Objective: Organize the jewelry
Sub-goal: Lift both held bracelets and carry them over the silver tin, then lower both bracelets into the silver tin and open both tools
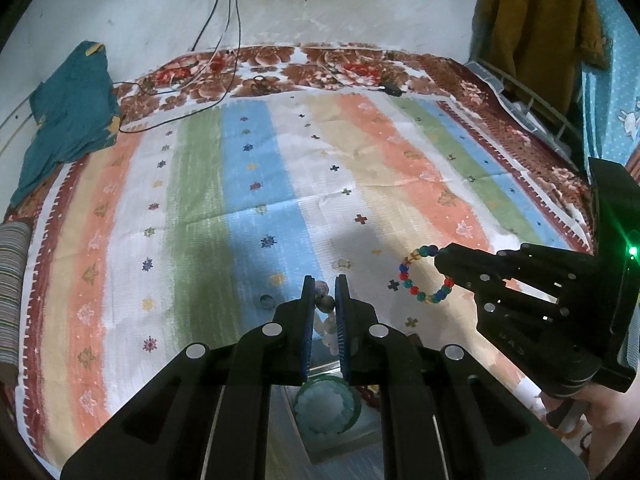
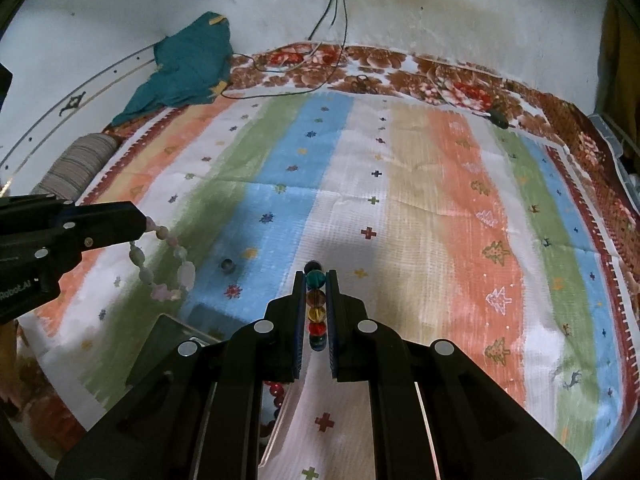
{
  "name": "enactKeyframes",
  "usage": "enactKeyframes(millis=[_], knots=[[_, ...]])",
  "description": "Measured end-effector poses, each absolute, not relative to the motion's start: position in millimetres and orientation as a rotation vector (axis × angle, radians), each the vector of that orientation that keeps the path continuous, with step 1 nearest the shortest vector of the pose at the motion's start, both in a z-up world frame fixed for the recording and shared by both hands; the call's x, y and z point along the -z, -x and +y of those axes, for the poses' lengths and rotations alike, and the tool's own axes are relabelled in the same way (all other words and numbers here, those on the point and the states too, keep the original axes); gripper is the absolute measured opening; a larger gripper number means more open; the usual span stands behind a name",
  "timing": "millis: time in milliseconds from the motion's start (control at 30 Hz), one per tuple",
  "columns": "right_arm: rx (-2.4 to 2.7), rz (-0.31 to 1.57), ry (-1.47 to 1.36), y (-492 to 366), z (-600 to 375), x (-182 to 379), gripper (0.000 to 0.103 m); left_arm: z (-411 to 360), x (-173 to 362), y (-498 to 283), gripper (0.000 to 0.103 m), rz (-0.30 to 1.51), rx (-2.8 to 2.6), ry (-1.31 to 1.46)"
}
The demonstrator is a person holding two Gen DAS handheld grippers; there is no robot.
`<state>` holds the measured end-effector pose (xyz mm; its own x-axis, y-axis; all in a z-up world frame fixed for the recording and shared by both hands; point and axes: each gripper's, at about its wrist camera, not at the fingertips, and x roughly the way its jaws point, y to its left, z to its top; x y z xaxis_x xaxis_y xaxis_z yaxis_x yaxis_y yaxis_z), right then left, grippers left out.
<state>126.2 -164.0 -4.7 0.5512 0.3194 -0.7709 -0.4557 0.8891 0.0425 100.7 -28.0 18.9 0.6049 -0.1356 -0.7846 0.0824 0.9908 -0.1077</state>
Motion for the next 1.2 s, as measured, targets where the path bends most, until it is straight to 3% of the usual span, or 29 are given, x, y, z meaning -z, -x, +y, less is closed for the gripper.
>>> enactKeyframes(millis=[1200], knots=[[-0.486,0.8,0.186,-54.3,-162.9,-11.7,0.011,-32.8,-28.7,-39.2,0.01,0.861,0.156,0.076]])
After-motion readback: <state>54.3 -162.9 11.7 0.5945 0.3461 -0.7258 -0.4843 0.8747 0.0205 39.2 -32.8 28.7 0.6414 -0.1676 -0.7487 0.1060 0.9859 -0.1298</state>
